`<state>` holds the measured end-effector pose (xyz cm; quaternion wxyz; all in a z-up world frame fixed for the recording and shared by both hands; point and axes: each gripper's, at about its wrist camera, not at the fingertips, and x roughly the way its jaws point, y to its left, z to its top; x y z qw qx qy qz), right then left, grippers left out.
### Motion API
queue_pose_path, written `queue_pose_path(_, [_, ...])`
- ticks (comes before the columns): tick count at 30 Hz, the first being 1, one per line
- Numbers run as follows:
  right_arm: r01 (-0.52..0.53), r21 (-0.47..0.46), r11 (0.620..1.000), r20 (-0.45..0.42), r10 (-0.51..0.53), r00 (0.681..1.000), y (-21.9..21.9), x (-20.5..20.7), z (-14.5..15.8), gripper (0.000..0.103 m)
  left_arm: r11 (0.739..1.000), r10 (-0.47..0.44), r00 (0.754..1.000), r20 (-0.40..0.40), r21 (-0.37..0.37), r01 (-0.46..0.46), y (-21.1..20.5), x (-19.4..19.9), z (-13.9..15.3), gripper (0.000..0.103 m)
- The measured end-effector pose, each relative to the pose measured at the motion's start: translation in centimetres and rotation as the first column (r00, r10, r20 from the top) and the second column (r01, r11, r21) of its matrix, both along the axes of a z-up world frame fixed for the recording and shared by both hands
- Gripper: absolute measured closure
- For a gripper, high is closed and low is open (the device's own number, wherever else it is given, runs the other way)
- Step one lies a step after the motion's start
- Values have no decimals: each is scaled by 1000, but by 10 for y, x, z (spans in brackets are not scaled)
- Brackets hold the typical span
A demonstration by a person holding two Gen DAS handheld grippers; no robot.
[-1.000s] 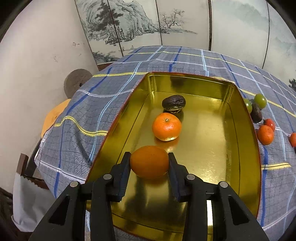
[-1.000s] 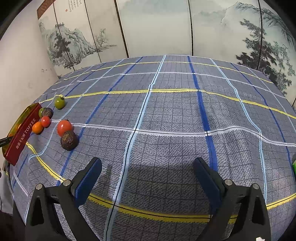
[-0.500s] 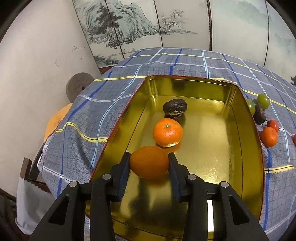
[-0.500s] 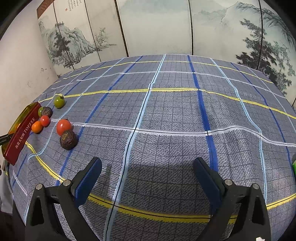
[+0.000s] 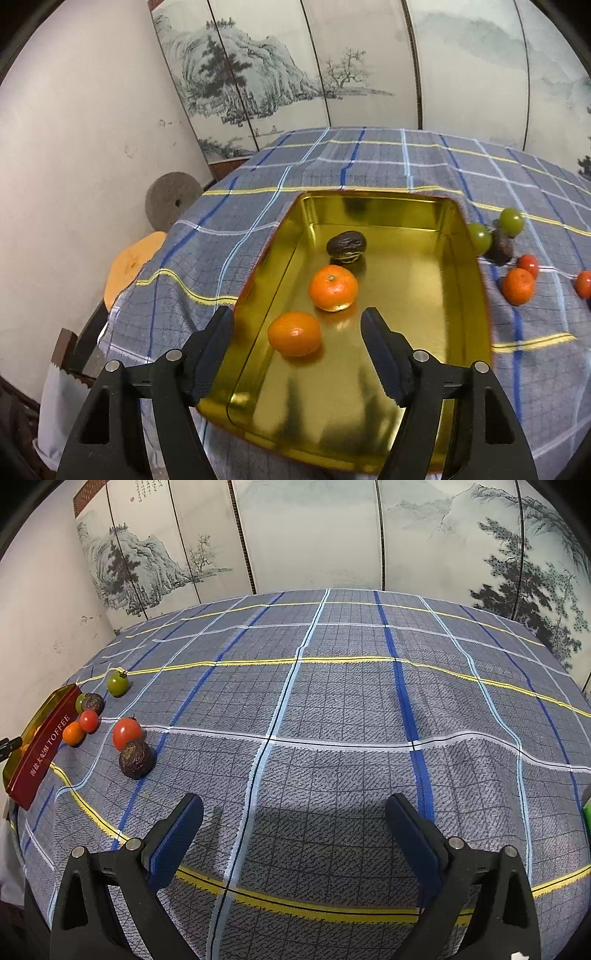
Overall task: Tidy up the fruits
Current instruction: 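Reach the right gripper to the dark brown ball and close on it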
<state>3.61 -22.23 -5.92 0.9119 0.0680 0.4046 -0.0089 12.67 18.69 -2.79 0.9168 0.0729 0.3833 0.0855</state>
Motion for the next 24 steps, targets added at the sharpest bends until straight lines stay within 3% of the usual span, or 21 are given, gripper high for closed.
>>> queue_pose_path(3, [-6,0,1000,-3,6,1000,0,0,0,5,1000,2,1000,9,-27,-2,-5,-16,7,31])
queue_pose_path(8, [-32,3,999,16,32,999,1,-3,1,5,990,-29,999,20,-140,31,-17,-55,20,31])
queue_pose_path(13, [-115,-5,993,29,116,993,20,-8,4,9,985,-105,994,5,-140,105,-41,-89,24,30])
queue_pose_path(17, [-231,23,973,52,229,972,54,-10,11,12,979,-150,989,-10,-139,147,-60,-113,24,30])
queue_pose_path(24, [-379,-43,924,33,380,924,106,26,19,23,960,-216,975,-49,-193,203,-82,-134,23,30])
